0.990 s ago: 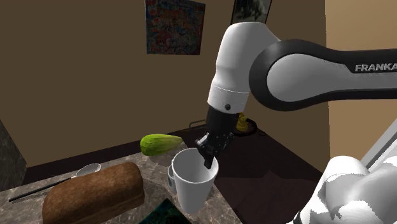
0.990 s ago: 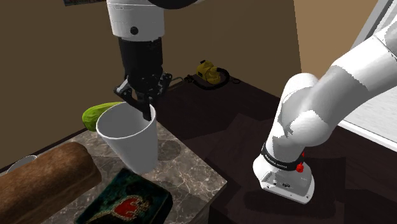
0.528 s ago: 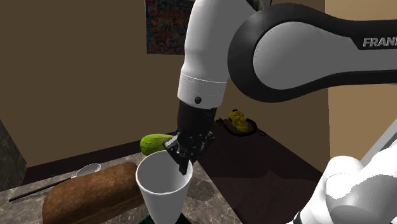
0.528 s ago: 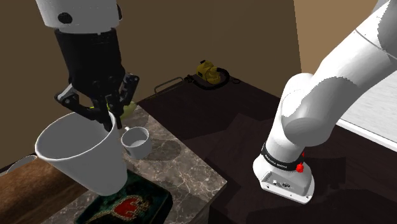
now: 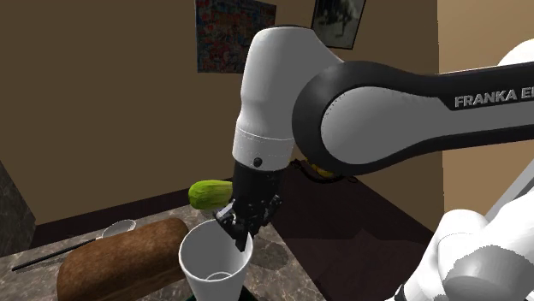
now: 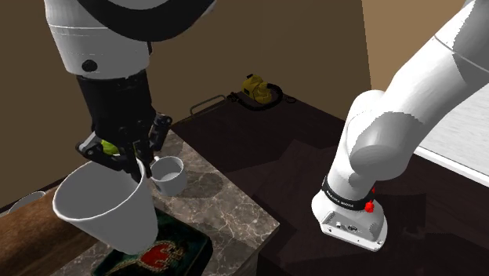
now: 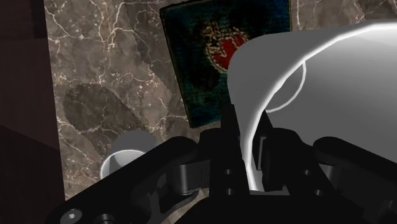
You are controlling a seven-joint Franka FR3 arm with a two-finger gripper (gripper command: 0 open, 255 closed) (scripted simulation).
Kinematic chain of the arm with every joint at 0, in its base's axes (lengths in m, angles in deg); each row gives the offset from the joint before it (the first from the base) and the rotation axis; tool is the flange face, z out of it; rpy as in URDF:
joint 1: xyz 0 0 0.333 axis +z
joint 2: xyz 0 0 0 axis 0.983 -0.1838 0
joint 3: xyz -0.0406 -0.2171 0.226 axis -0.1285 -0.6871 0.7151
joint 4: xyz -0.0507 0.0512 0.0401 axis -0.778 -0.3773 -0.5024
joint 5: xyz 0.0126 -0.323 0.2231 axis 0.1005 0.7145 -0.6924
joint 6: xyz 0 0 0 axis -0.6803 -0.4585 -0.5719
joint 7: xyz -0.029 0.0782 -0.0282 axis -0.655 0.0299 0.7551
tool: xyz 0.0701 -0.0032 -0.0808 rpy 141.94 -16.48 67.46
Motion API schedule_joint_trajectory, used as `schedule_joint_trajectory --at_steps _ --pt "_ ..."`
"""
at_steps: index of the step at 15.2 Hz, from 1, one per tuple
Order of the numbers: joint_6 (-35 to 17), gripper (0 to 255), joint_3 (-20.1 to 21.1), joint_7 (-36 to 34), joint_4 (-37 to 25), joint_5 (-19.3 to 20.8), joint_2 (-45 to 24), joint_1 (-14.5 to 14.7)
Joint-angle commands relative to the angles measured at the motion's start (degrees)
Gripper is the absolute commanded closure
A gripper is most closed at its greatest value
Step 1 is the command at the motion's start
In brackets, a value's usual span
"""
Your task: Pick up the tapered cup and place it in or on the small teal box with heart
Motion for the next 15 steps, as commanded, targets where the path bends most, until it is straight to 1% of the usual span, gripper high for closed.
schedule_joint_trajectory --at_steps 1,15 --pt "-1.63 255 0.26 0.23 1.34 -0.13 -0.27 0.04" --pt "-12.83 255 2.49 1.25 9.59 -0.81 -3.38 0.3"
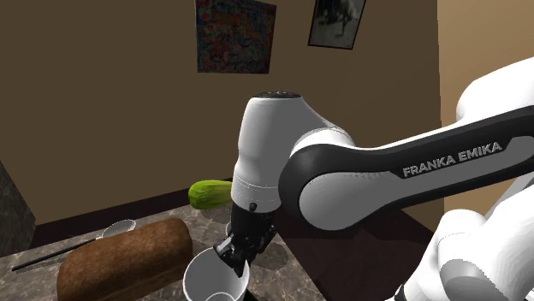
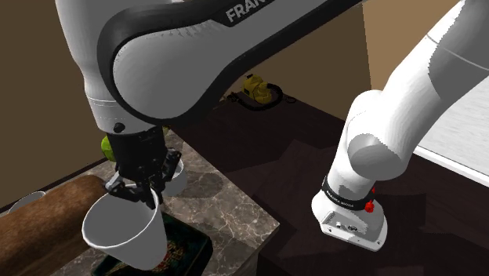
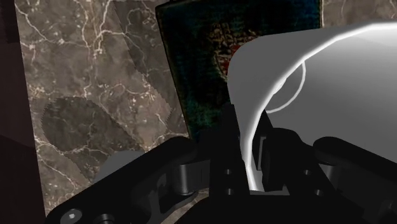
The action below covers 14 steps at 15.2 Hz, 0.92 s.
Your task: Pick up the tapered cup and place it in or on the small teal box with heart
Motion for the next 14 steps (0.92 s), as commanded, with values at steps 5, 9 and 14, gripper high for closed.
schedule_joint_trajectory --at_steps 5,9,14 --pt "-1.36 255 0.22 0.16 0.82 -0.01 -0.53 -0.04" --pt "-1.37 0 0.22 0.16 0.82 -0.01 -0.53 -0.04" --pt "-1.37 0 0.22 0.16 0.81 0.0 -0.54 -0.04"
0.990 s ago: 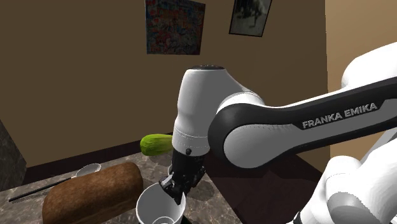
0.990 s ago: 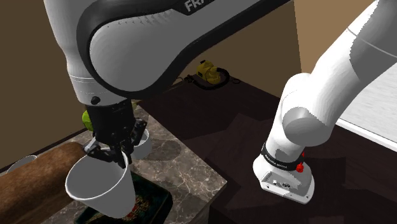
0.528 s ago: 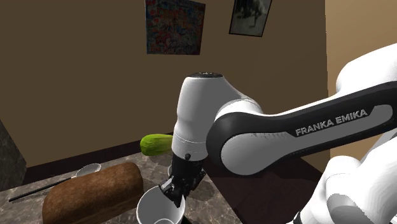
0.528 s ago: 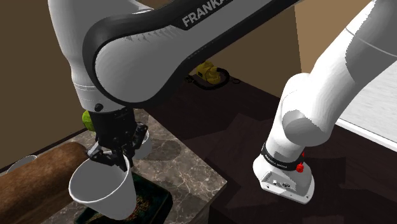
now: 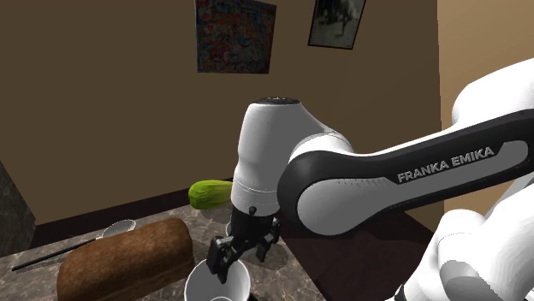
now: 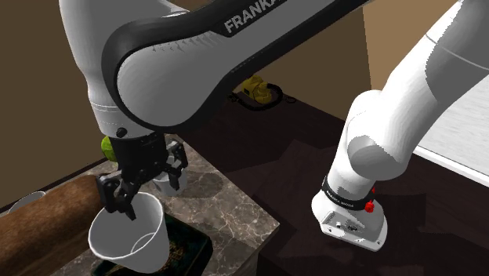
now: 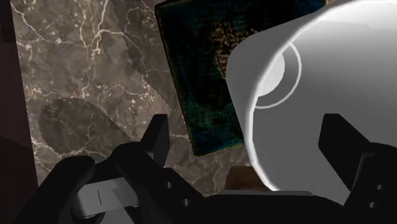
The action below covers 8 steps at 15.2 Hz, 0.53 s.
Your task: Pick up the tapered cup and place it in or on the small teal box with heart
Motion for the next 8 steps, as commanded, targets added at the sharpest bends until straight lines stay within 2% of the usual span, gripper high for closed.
schedule_joint_trajectory --at_steps 1,4,8 --pt "2.11 0 -0.62 0.15 -1.11 -0.03 0.99 -0.05" --pt "7.83 0 -2.26 0.4 -4.58 0.15 3.19 -0.29" --pt "7.83 0 -2.27 0.4 -4.58 0.15 3.19 -0.27"
